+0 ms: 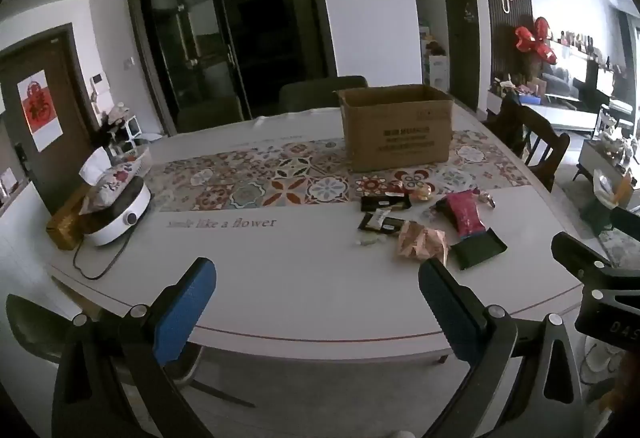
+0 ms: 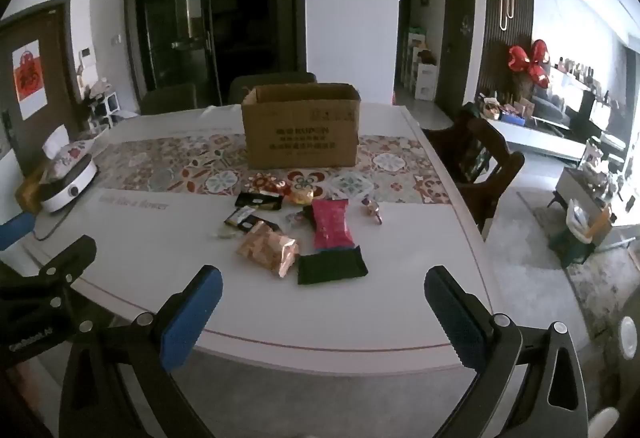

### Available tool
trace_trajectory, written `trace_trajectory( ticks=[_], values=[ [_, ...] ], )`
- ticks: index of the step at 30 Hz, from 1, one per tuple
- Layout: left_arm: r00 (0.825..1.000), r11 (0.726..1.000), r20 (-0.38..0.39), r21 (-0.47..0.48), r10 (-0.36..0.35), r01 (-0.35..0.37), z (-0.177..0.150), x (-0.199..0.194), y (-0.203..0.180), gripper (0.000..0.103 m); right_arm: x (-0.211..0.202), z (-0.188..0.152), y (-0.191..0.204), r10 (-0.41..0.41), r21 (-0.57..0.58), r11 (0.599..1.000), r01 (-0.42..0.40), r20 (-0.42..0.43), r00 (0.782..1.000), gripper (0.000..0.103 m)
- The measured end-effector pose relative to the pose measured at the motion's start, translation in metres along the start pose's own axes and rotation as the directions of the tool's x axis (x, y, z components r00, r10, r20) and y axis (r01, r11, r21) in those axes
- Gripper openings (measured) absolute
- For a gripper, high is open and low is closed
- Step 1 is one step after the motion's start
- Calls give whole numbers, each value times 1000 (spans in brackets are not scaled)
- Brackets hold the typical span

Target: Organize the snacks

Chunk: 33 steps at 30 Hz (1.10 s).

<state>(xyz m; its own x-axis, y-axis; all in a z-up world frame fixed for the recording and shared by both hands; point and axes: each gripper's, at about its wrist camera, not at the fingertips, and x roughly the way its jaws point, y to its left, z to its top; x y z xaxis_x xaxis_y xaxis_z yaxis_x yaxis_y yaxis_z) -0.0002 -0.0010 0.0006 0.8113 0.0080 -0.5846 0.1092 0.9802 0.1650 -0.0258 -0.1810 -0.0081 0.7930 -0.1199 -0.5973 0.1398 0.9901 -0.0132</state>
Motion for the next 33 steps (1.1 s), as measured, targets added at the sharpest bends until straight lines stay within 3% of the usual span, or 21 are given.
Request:
trace_trajectory(
  ticks=[14, 33],
  values=[
    [996, 999, 93, -34, 12, -9, -1, -26, 10, 103, -20, 0, 6, -1, -26, 1000, 2, 56, 998, 102],
    [994, 1000, 110, -22, -10, 13, 2, -30, 12, 103, -31, 1, 8, -14, -22, 1000, 16, 72, 997, 102]
  ],
)
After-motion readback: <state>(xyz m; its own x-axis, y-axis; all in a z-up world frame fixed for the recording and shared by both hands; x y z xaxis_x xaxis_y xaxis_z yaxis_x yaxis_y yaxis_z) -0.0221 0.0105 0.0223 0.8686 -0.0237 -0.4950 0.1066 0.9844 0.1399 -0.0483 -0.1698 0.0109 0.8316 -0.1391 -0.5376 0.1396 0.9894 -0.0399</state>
